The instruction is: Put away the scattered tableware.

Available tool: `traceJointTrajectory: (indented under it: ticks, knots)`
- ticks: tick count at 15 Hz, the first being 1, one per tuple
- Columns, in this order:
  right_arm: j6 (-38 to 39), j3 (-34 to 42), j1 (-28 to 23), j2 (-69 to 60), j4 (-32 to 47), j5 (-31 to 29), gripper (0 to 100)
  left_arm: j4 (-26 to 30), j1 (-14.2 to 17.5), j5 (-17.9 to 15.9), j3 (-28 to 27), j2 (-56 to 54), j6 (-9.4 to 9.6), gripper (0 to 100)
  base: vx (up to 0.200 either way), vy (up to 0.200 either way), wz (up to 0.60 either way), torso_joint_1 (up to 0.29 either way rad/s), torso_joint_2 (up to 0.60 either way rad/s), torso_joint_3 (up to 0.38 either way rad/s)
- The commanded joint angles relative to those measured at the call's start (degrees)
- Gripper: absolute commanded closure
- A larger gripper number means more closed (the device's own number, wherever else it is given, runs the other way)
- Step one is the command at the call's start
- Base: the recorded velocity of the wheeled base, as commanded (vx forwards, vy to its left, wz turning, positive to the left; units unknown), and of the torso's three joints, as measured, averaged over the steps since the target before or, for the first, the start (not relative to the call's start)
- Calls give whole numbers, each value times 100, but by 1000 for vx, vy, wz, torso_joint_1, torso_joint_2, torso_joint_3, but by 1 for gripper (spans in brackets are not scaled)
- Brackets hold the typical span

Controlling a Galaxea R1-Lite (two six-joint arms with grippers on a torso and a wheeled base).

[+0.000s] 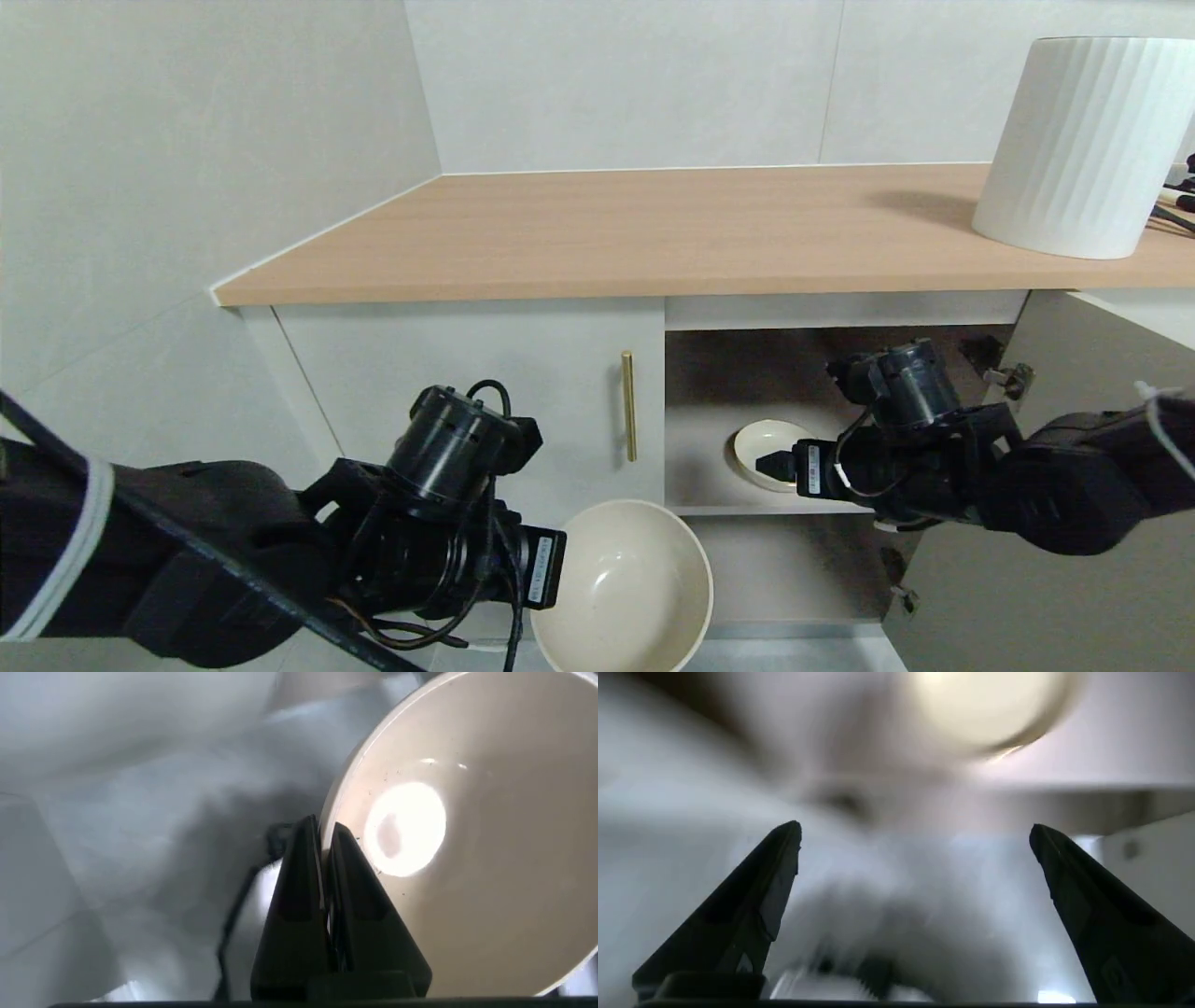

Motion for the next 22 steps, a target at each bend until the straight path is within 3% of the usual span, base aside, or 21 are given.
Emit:
traceJointTrajectory:
  ticks: [1, 5, 6, 9, 14, 22]
  knots:
    - [5, 96, 660, -1100, 449, 245, 0, 3, -219, 105, -92, 350, -14, 100, 0, 0, 0, 0, 0, 0]
    - [-74, 369, 1152, -1021, 554, 262, 0, 3, -325, 114, -83, 403, -41, 100, 0, 0, 0, 0, 0, 0]
    - [-224, 430, 1222, -942, 563, 298, 0, 11, -404, 114, -74, 411, -172, 100, 0, 0, 0, 0, 0, 0]
    - [-487, 720, 1635, -705, 554, 298, 0, -6, -421, 202, -92, 411, -278, 100, 0, 0, 0, 0, 0, 0]
    - [-549, 685, 1679, -107, 457, 245, 0, 3, -430, 219, -92, 403, -278, 100, 0, 0, 0, 0, 0, 0]
    - [-549, 720, 1697, -248, 405, 245, 0, 3, -430, 228, -83, 552, -278, 100, 0, 0, 0, 0, 0, 0]
